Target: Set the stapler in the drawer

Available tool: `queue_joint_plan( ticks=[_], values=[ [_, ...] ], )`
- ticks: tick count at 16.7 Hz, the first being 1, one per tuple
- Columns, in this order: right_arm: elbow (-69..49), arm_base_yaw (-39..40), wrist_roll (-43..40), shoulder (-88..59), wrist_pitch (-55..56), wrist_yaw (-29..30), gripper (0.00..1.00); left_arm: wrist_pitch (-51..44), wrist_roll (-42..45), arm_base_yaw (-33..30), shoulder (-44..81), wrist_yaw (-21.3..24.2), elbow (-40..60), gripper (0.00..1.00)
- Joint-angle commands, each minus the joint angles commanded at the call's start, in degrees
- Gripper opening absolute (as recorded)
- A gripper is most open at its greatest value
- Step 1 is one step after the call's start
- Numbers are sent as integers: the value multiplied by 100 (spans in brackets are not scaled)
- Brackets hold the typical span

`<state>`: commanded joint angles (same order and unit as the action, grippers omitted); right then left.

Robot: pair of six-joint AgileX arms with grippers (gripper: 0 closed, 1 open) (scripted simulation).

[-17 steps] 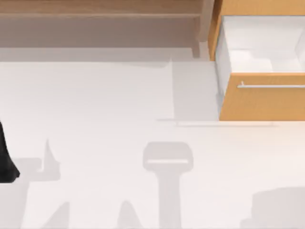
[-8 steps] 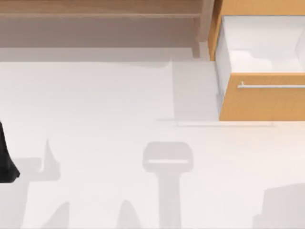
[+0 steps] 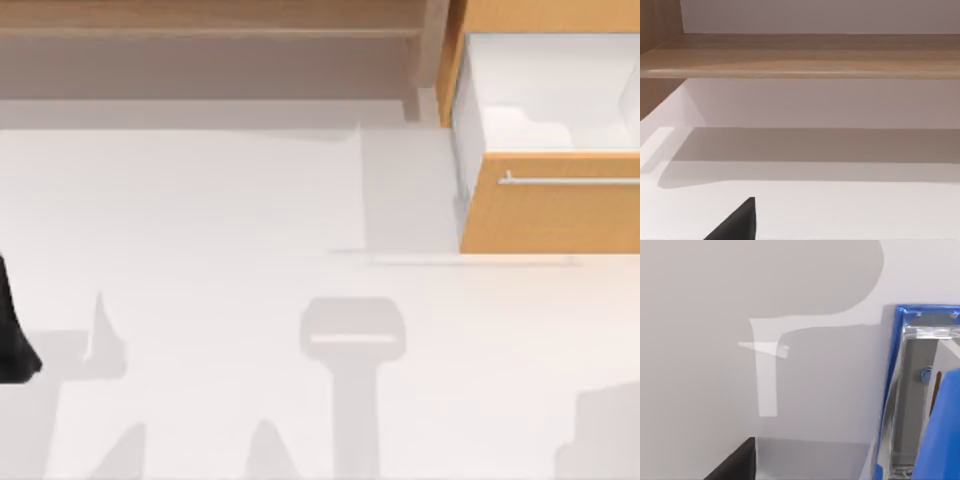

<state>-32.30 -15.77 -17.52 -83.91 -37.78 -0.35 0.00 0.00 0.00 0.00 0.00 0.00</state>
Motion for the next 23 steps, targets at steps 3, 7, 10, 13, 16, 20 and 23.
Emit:
queue_joint_plan(
  ticks=[3,7,10,13,16,20,23],
  values=[
    [0,0,0,0,0,0,77,0,0,0,0,0,0,100],
    [0,0,0,0,0,0,47,0,0,0,0,0,0,100],
    [0,0,0,0,0,0,25,0,0,0,0,0,0,100],
    [0,0,0,0,0,0,2,0,0,0,0,0,0,100],
    [0,0,0,0,0,0,0,0,0,0,0,0,0,100],
    [0,0,0,0,0,0,0,0,0,0,0,0,0,100],
    [-98,3,19,134,-118,-14,0,0,0,0,0,0,0,100]
  ],
)
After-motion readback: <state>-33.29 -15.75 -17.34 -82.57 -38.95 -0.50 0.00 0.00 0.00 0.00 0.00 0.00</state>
